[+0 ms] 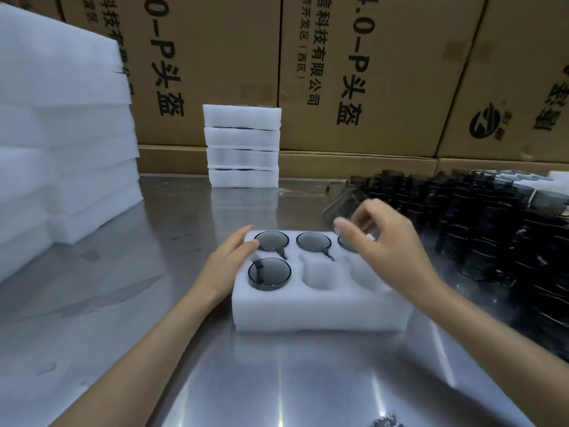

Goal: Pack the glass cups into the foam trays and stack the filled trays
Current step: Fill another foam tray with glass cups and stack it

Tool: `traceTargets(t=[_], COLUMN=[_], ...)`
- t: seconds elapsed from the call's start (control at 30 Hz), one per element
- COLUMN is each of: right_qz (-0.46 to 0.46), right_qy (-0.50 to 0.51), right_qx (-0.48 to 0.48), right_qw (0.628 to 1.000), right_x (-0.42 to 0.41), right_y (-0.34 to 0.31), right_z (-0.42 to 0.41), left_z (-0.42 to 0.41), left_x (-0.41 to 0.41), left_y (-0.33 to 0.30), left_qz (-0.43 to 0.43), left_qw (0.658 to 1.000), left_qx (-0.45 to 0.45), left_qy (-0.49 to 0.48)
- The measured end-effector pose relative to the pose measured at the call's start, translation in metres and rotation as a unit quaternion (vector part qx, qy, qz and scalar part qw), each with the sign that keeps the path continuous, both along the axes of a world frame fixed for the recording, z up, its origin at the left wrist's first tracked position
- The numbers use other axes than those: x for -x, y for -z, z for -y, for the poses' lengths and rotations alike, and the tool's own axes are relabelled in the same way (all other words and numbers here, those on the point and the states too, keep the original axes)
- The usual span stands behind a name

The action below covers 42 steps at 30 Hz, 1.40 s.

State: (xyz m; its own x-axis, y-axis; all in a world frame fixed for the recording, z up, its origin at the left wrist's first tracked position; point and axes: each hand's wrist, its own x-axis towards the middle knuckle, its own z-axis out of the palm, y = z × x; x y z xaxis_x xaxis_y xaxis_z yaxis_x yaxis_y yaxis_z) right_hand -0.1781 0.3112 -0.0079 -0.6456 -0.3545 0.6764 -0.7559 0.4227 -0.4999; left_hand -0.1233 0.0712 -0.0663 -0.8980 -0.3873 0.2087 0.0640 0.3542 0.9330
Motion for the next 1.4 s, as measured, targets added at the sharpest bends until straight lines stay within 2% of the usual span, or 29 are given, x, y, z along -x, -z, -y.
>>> traceTargets(t=[0.13,0.3,0.43,0.6,0.73,0.87,0.97,1.03,1.1,1.2,1.3,1.33,1.4], right_qz=[-0.086,-0.137,-0.146,-0.1,-0.098,-0.109,-0.088,-0.076,-0.075,-0.097,-0.098,-0.096,-0.106], right_qy=[0.0,0.004,-0.012,-0.005,-0.005,0.019,0.03,0.022,-0.002,-0.035,-0.049,-0.051,-0.047], right_qx=[-0.129,-0.219,-0.218,-0.229,-0.23,-0.18,-0.146,-0.171,-0.201,-0.202,-0.195,-0.201,-0.229], right_qw=[0.988,0.966,0.965,0.968,0.968,0.977,0.985,0.982,0.977,0.974,0.975,0.973,0.966], right_x=[-0.025,-0.038,-0.042,-0.042,-0.044,-0.046,-0.037,-0.033,-0.032,-0.031,-0.031,-0.032,-0.032], right_y=[0.01,0.015,0.016,0.019,0.02,0.019,0.015,0.017,0.02,0.022,0.023,0.024,0.025], right_z=[-0.002,0.004,0.006,0.01,0.01,0.003,-0.007,-0.013,-0.015,-0.015,-0.016,-0.017,-0.017], left_z=[0.001,0.001,0.002,0.003,0.005,0.006,0.0,-0.008,-0.022,-0.044,-0.056,-0.057,-0.057], left_x=[0.0,0.0,0.003,0.003,0.003,-0.002,-0.012,-0.024,-0.038,-0.055,-0.061,-0.061,-0.06], left_y=[0.001,0.002,0.002,0.004,0.004,0.002,-0.008,-0.02,-0.034,-0.047,-0.045,-0.042,-0.036], left_qz=[0.002,-0.003,-0.002,-0.002,-0.002,-0.001,-0.035,-0.079,-0.14,-0.226,-0.256,-0.252,-0.226], left_qw=[1.0,1.0,1.0,1.0,1.0,0.998,0.993,0.98,0.953,0.896,0.836,0.828,0.839], left_qx=[-0.005,-0.003,-0.004,-0.001,0.014,0.06,0.113,0.182,0.267,0.376,0.476,0.491,0.482], left_qy=[0.005,0.004,0.005,0.008,0.014,0.006,-0.012,-0.003,0.033,0.069,0.091,0.099,0.112])
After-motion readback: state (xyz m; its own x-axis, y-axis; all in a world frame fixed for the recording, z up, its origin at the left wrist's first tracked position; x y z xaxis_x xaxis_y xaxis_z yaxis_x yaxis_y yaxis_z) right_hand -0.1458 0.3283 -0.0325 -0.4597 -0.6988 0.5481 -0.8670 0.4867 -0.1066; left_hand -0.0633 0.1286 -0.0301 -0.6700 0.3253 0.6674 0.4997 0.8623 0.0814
